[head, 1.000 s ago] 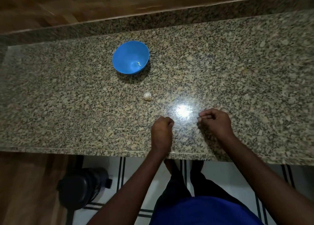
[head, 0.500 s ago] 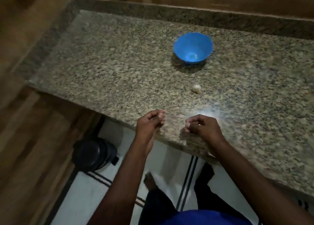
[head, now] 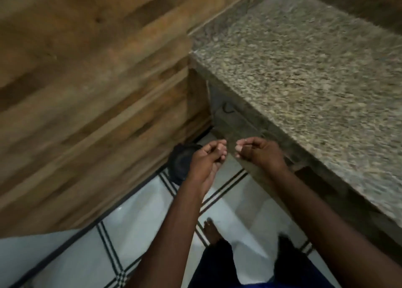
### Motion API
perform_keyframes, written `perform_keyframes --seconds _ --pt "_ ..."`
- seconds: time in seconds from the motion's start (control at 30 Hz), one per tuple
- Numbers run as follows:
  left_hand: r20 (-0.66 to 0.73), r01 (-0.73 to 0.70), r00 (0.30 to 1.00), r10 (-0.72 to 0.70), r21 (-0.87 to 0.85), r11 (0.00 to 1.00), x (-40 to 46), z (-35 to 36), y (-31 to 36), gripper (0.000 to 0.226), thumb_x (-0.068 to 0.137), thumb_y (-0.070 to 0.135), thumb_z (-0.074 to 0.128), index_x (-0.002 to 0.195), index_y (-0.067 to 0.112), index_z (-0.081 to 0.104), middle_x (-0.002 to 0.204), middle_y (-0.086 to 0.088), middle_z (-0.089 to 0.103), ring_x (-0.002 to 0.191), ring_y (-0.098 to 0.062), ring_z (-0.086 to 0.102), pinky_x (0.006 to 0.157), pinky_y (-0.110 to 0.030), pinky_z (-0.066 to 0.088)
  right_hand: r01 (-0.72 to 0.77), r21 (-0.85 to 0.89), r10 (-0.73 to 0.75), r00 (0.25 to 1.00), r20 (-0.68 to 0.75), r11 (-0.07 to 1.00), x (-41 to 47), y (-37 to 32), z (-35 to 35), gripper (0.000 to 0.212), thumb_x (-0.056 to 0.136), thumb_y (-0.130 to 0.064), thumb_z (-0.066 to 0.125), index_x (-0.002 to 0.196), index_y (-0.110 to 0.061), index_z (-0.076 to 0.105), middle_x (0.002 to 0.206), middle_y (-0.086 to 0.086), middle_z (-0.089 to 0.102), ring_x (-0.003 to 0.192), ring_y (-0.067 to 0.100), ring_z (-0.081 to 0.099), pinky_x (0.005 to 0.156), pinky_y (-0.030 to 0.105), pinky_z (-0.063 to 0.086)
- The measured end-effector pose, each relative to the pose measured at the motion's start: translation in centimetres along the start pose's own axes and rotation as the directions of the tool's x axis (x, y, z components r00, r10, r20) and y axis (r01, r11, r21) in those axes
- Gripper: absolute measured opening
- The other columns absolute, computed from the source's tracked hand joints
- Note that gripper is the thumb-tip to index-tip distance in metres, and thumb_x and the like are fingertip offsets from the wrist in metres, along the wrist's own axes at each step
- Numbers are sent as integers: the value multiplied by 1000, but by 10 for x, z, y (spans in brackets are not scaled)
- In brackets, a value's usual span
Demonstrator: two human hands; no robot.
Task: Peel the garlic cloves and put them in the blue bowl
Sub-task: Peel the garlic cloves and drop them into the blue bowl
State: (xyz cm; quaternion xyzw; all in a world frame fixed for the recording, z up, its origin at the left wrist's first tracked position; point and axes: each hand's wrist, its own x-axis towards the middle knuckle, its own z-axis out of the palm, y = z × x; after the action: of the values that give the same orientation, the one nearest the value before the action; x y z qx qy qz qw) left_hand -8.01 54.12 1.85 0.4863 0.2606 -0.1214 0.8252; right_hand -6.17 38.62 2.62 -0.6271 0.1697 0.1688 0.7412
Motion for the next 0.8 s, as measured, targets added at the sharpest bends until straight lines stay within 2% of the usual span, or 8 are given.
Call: perform_keyframes --seconds 0.07,0.23,0.37,0.5,0.57,0.7,0.73,0.8 --pt "-69 20 997 -23 -36 999 10 -34 15 18 100 -5 50 98 4 66 78 -4 63 68 -6 60 63 -13 50 -19 13 18 1000 24 1000 15 4 37 9 85 8 71 91 2 71 79 18 72 67 22 71 66 25 59" --pt "-176 42 982 -68 -147 988 36 -102 38 15 100 -3 52 95 1 66 78 -7 65 62 -6 64 58 -14 51 -125 -18 126 991 54 992 50 15 109 9 86 10 68 87 1 69 75 14 71 67 23 71 62 22 59" --pt "-266 54 960 -92 -148 988 51 -142 44 14 100 -1 55 95 1 67 74 -5 70 58 -5 64 55 -14 50 -192 -39 195 976 93 981 75 23 146 11 89 10 64 86 -1 66 81 16 66 73 25 67 62 21 60" --pt "-337 72 935 -112 -129 989 75 -178 41 10 98 2 60 93 1 69 81 -10 72 59 -6 66 58 -15 52 -249 -92 256 965 65 964 111 54 165 15 88 11 65 80 -2 65 82 18 66 75 29 66 60 22 60" --pt "-339 108 929 -146 -127 986 92 -194 33 9 97 0 61 94 0 69 82 -10 74 64 -8 70 61 -16 54 -291 -135 298 954 31 947 133 80 168 14 88 11 65 81 -1 66 86 20 66 80 31 66 62 25 61" --pt "-314 197 920 -236 -152 969 128 -221 7 11 96 -7 59 100 -5 68 91 -14 73 78 -14 74 68 -18 58 -414 -335 436 900 -13 846 186 138 165 17 86 7 67 82 -9 70 92 18 70 88 29 68 88 41 58" --pt "-308 211 918 -250 -154 965 139 -228 -1 11 95 -8 58 102 -7 68 93 -15 73 82 -16 74 69 -19 59 -458 -384 487 873 -25 802 197 152 164 16 86 5 67 79 -9 70 91 19 70 85 28 67 90 42 58" --pt "-289 247 915 -282 -152 957 159 -240 -19 12 97 -7 56 98 -6 68 96 -14 72 90 -20 71 72 -20 59 -508 -410 523 848 -84 758 217 177 162 17 86 6 67 71 -3 67 83 23 65 76 30 63 83 42 56"
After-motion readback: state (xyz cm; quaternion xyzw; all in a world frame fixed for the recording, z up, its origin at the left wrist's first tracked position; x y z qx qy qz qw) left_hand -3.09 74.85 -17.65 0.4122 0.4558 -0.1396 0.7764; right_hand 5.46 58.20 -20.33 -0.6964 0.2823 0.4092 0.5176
